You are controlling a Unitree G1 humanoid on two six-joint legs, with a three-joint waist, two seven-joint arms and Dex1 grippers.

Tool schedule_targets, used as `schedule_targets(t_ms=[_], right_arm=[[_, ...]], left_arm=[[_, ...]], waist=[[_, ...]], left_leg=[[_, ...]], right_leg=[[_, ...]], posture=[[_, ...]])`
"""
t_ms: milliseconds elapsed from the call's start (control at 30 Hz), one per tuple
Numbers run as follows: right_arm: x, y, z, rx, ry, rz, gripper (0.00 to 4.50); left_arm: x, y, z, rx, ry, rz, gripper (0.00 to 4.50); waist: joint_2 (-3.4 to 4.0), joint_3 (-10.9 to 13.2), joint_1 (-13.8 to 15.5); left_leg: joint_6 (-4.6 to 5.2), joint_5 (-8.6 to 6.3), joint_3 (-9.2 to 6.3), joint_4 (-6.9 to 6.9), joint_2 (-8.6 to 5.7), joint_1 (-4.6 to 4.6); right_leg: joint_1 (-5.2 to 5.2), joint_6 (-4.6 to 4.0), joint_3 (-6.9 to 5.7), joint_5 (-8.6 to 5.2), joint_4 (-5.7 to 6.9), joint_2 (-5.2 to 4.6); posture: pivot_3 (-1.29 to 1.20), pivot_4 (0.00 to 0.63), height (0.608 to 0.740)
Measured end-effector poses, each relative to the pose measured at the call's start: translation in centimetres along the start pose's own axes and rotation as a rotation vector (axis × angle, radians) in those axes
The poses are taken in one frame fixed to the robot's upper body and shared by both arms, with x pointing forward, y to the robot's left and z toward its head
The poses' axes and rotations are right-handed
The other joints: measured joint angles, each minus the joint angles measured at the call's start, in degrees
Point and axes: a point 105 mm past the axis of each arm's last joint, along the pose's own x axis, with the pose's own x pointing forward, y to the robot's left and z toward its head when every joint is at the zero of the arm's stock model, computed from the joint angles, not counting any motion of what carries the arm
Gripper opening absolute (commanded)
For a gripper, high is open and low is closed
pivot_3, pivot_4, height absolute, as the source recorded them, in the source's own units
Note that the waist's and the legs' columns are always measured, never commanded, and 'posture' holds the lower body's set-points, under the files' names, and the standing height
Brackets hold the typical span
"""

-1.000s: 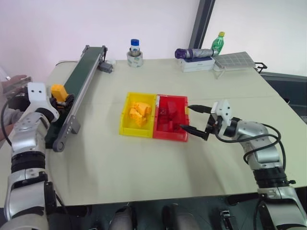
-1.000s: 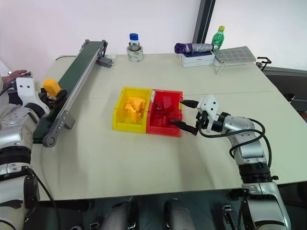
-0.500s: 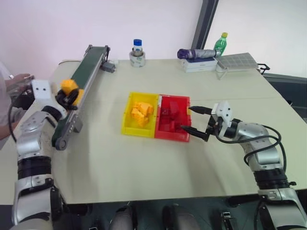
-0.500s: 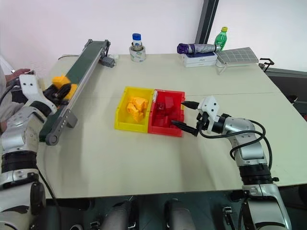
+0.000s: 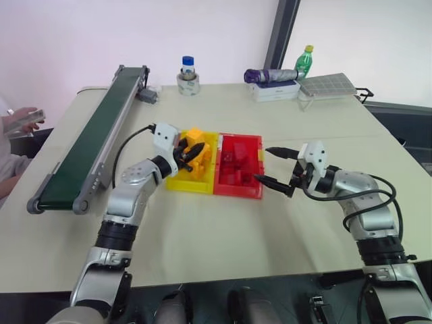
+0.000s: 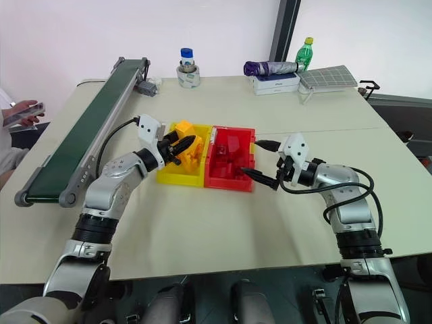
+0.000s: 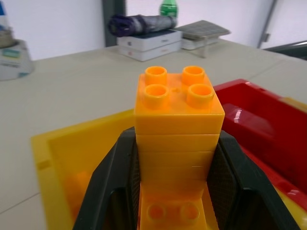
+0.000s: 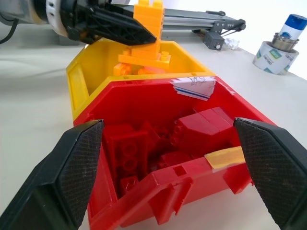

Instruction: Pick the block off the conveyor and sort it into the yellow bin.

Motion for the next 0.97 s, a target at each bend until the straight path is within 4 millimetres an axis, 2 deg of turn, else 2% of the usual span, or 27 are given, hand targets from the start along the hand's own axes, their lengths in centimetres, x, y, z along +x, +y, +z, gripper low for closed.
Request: schedule_targets(t_ms=[167, 200, 333, 400, 567, 700, 833, 967], right_arm=[[-0.1, 0.1, -0.1, 0.000, 0.001, -0.007, 4.50], [-0.1, 0.1, 0.0, -0.001, 0.001, -0.008, 4.50], [-0.1, 0.1, -0.1, -0.001, 0.001, -0.009, 4.50], [-0.1, 0.1, -0.1, -0.001, 0.000, -0.009, 4.50], [-0.2, 0.0, -0.1, 0.000, 0.002, -0.014, 4.50], [0.0, 0.1, 0.0, -0.006, -0.004, -0.006, 4.50], [-0.1, 0.1, 0.0, -0.011, -0.004, -0.001, 4.50], [-0.2, 0.1, -0.3, -0.007, 0.002, 0.004, 4.50]], left_arm=[[0.8, 0.4, 0.8, -0.010, -0.043, 0.021, 4.24], [0.8, 0.7, 1.1, -0.007, -0.057, 0.034, 4.46], [0.6, 0.8, 2.0, 0.012, -0.088, 0.036, 4.46], [-0.2, 0.8, 2.5, 0.037, -0.100, 0.024, 4.46], [-5.5, 2.1, 3.0, 0.058, -0.112, -0.005, 4.46], [-8.2, 2.8, 3.4, 0.090, -0.083, 0.000, 4.46], [-11.7, 4.2, 2.6, 0.109, 0.001, 0.039, 4.46], [-14.9, 4.7, 1.7, 0.080, 0.060, 0.053, 4.46]], waist=[[0.00, 0.0, 0.1], [0.00, 0.0, 0.1], [0.00, 0.0, 0.0], [0.00, 0.0, -0.2], [0.01, 0.0, -0.4], [0.01, 0.0, 0.0], [0.01, 0.0, -0.1], [0.01, 0.0, -0.1]], left_leg=[[0.00, 0.00, 0.00, 0.02, -0.02, -0.04], [0.00, 0.00, 0.00, 0.02, -0.02, -0.04], [0.00, 0.00, -0.01, 0.01, -0.01, -0.03], [0.00, 0.00, 0.00, -0.02, 0.02, -0.01], [-0.04, 0.02, 0.01, -0.10, 0.14, 0.08], [-0.09, 0.05, 0.02, -0.03, 0.15, 0.09], [-0.08, 0.04, 0.06, -0.04, 0.12, 0.13], [-0.08, 0.03, 0.07, -0.11, 0.11, 0.13]], right_leg=[[0.00, 0.01, -0.01, 0.00, -0.02, -0.05], [0.00, 0.01, -0.01, 0.00, -0.02, -0.05], [0.00, 0.01, -0.01, 0.00, -0.01, -0.01], [-0.01, 0.01, 0.00, 0.00, -0.01, 0.01], [-0.02, -0.02, 0.12, -0.01, 0.01, 0.09], [0.02, -0.05, 0.10, 0.01, 0.01, 0.03], [0.04, -0.07, 0.09, 0.01, -0.01, -0.28], [-0.01, -0.18, 0.06, -0.06, -0.01, -0.36]], posture=[[0.00, 0.150, 0.740], [0.00, 0.150, 0.740], [0.00, 0.150, 0.740], [0.00, 0.150, 0.740], [0.00, 0.150, 0.740], [0.00, 0.150, 0.740], [0.00, 0.150, 0.740], [0.00, 0.150, 0.740]])
